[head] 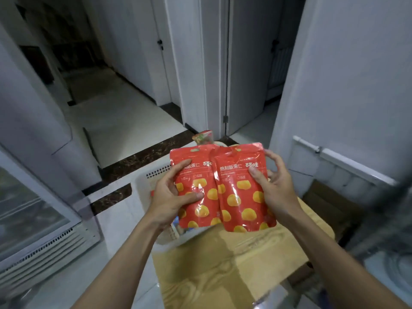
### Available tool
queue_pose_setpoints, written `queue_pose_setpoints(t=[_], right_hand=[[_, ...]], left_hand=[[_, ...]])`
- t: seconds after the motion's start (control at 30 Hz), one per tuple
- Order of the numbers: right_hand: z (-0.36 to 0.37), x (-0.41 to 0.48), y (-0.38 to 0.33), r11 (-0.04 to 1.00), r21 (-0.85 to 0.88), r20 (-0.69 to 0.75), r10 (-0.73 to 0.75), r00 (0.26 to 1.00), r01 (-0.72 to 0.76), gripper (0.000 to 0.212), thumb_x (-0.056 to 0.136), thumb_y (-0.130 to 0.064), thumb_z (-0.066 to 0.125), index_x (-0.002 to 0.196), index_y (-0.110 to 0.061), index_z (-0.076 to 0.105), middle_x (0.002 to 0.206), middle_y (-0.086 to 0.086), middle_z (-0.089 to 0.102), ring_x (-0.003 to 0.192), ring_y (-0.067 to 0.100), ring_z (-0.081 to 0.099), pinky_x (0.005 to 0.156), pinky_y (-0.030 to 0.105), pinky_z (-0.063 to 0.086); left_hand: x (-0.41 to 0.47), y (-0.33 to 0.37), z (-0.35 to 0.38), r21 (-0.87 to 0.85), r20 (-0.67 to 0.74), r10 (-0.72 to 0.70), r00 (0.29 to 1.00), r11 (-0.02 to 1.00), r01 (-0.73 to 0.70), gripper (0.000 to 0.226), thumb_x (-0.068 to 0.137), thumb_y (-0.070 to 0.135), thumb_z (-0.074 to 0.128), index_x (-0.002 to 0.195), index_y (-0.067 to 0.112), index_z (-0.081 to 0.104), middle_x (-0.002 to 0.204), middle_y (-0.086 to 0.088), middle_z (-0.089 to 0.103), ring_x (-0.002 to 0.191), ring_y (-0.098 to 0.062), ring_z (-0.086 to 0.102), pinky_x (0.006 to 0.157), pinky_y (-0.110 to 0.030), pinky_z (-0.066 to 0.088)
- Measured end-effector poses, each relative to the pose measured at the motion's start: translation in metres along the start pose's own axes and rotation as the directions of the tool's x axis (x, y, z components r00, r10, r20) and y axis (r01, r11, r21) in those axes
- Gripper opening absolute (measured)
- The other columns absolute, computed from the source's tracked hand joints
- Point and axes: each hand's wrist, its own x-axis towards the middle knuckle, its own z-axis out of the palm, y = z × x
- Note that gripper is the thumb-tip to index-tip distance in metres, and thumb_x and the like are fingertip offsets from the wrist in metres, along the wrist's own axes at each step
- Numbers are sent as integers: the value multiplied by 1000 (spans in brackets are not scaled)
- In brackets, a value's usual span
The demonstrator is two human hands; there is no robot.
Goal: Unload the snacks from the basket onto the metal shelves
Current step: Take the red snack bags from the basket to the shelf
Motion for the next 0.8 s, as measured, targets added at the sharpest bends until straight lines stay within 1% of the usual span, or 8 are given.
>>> queue_pose_setpoints(t=[0.1, 0.23, 0.3, 0.4, 0.5, 0.67, 0.73, 0.8], right_hand=[[-23, -47, -15, 996, -40, -92, -82, 992, 79, 50, 91, -34, 66, 132, -50, 42, 115, -3, 64, 88, 17, 74, 62, 33, 60], [-58, -106, -34, 988, -89, -223, -146, 964, 129, 42, 91, -31, 64, 130, -40, 51, 123, 0, 61, 92, 19, 73, 67, 38, 62], [-73, -130, -45, 984, -89, -284, -174, 943, 155, 36, 92, -26, 64, 126, -33, 58, 121, 0, 64, 92, 18, 73, 67, 36, 61], [-97, -167, -67, 974, -103, -377, -226, 898, 202, 29, 92, -16, 64, 119, -25, 63, 110, -5, 69, 87, 12, 73, 63, 26, 59], [-122, -201, -85, 966, -126, -446, -258, 857, 225, 27, 92, -14, 63, 114, -29, 65, 102, -9, 72, 91, 12, 72, 65, 26, 59], [-174, -261, -105, 962, -165, -568, -274, 776, 218, 27, 91, -21, 64, 115, -33, 64, 114, -8, 66, 95, 12, 71, 66, 31, 61], [-198, -288, -113, 960, -159, -617, -278, 736, 229, 27, 89, -21, 65, 113, -33, 66, 112, -8, 67, 94, 15, 71, 65, 32, 61], [-225, -315, -122, 956, -165, -660, -291, 693, 244, 26, 87, -20, 65, 110, -33, 67, 108, -10, 68, 92, 15, 72, 62, 29, 60]], left_hand=[[-21, 8, 16, -35, 75, 31, 997, 999, -28, 79, 59, 1, 83, 128, 30, 59, 123, 3, 61, 106, -17, 67, 75, -39, 60], [-49, 20, 42, -68, 186, 49, 981, 997, -37, 79, 59, -1, 83, 128, 29, 59, 123, 2, 62, 107, -16, 67, 76, -39, 59], [-61, 28, 59, -83, 246, 61, 967, 996, -42, 79, 58, -4, 82, 128, 27, 59, 124, 1, 62, 106, -15, 67, 76, -37, 59], [-79, 43, 90, -111, 340, 94, 936, 992, -60, 78, 58, -7, 80, 126, 26, 59, 123, 2, 61, 104, -12, 68, 74, -33, 59], [-95, 54, 125, -130, 430, 125, 894, 989, -76, 78, 59, -6, 80, 127, 27, 59, 123, 2, 60, 106, -12, 67, 74, -33, 59], [-122, 64, 194, -133, 560, 134, 817, 989, -71, 78, 58, -1, 84, 125, 33, 62, 122, 5, 64, 110, -18, 66, 80, -44, 59], [-137, 68, 226, -126, 606, 122, 786, 990, -57, 77, 59, 2, 85, 124, 36, 62, 121, 6, 64, 110, -19, 66, 81, -46, 59], [-152, 71, 259, -123, 643, 113, 758, 992, -44, 75, 61, 4, 84, 123, 39, 62, 120, 7, 63, 108, -17, 67, 79, -46, 59]])
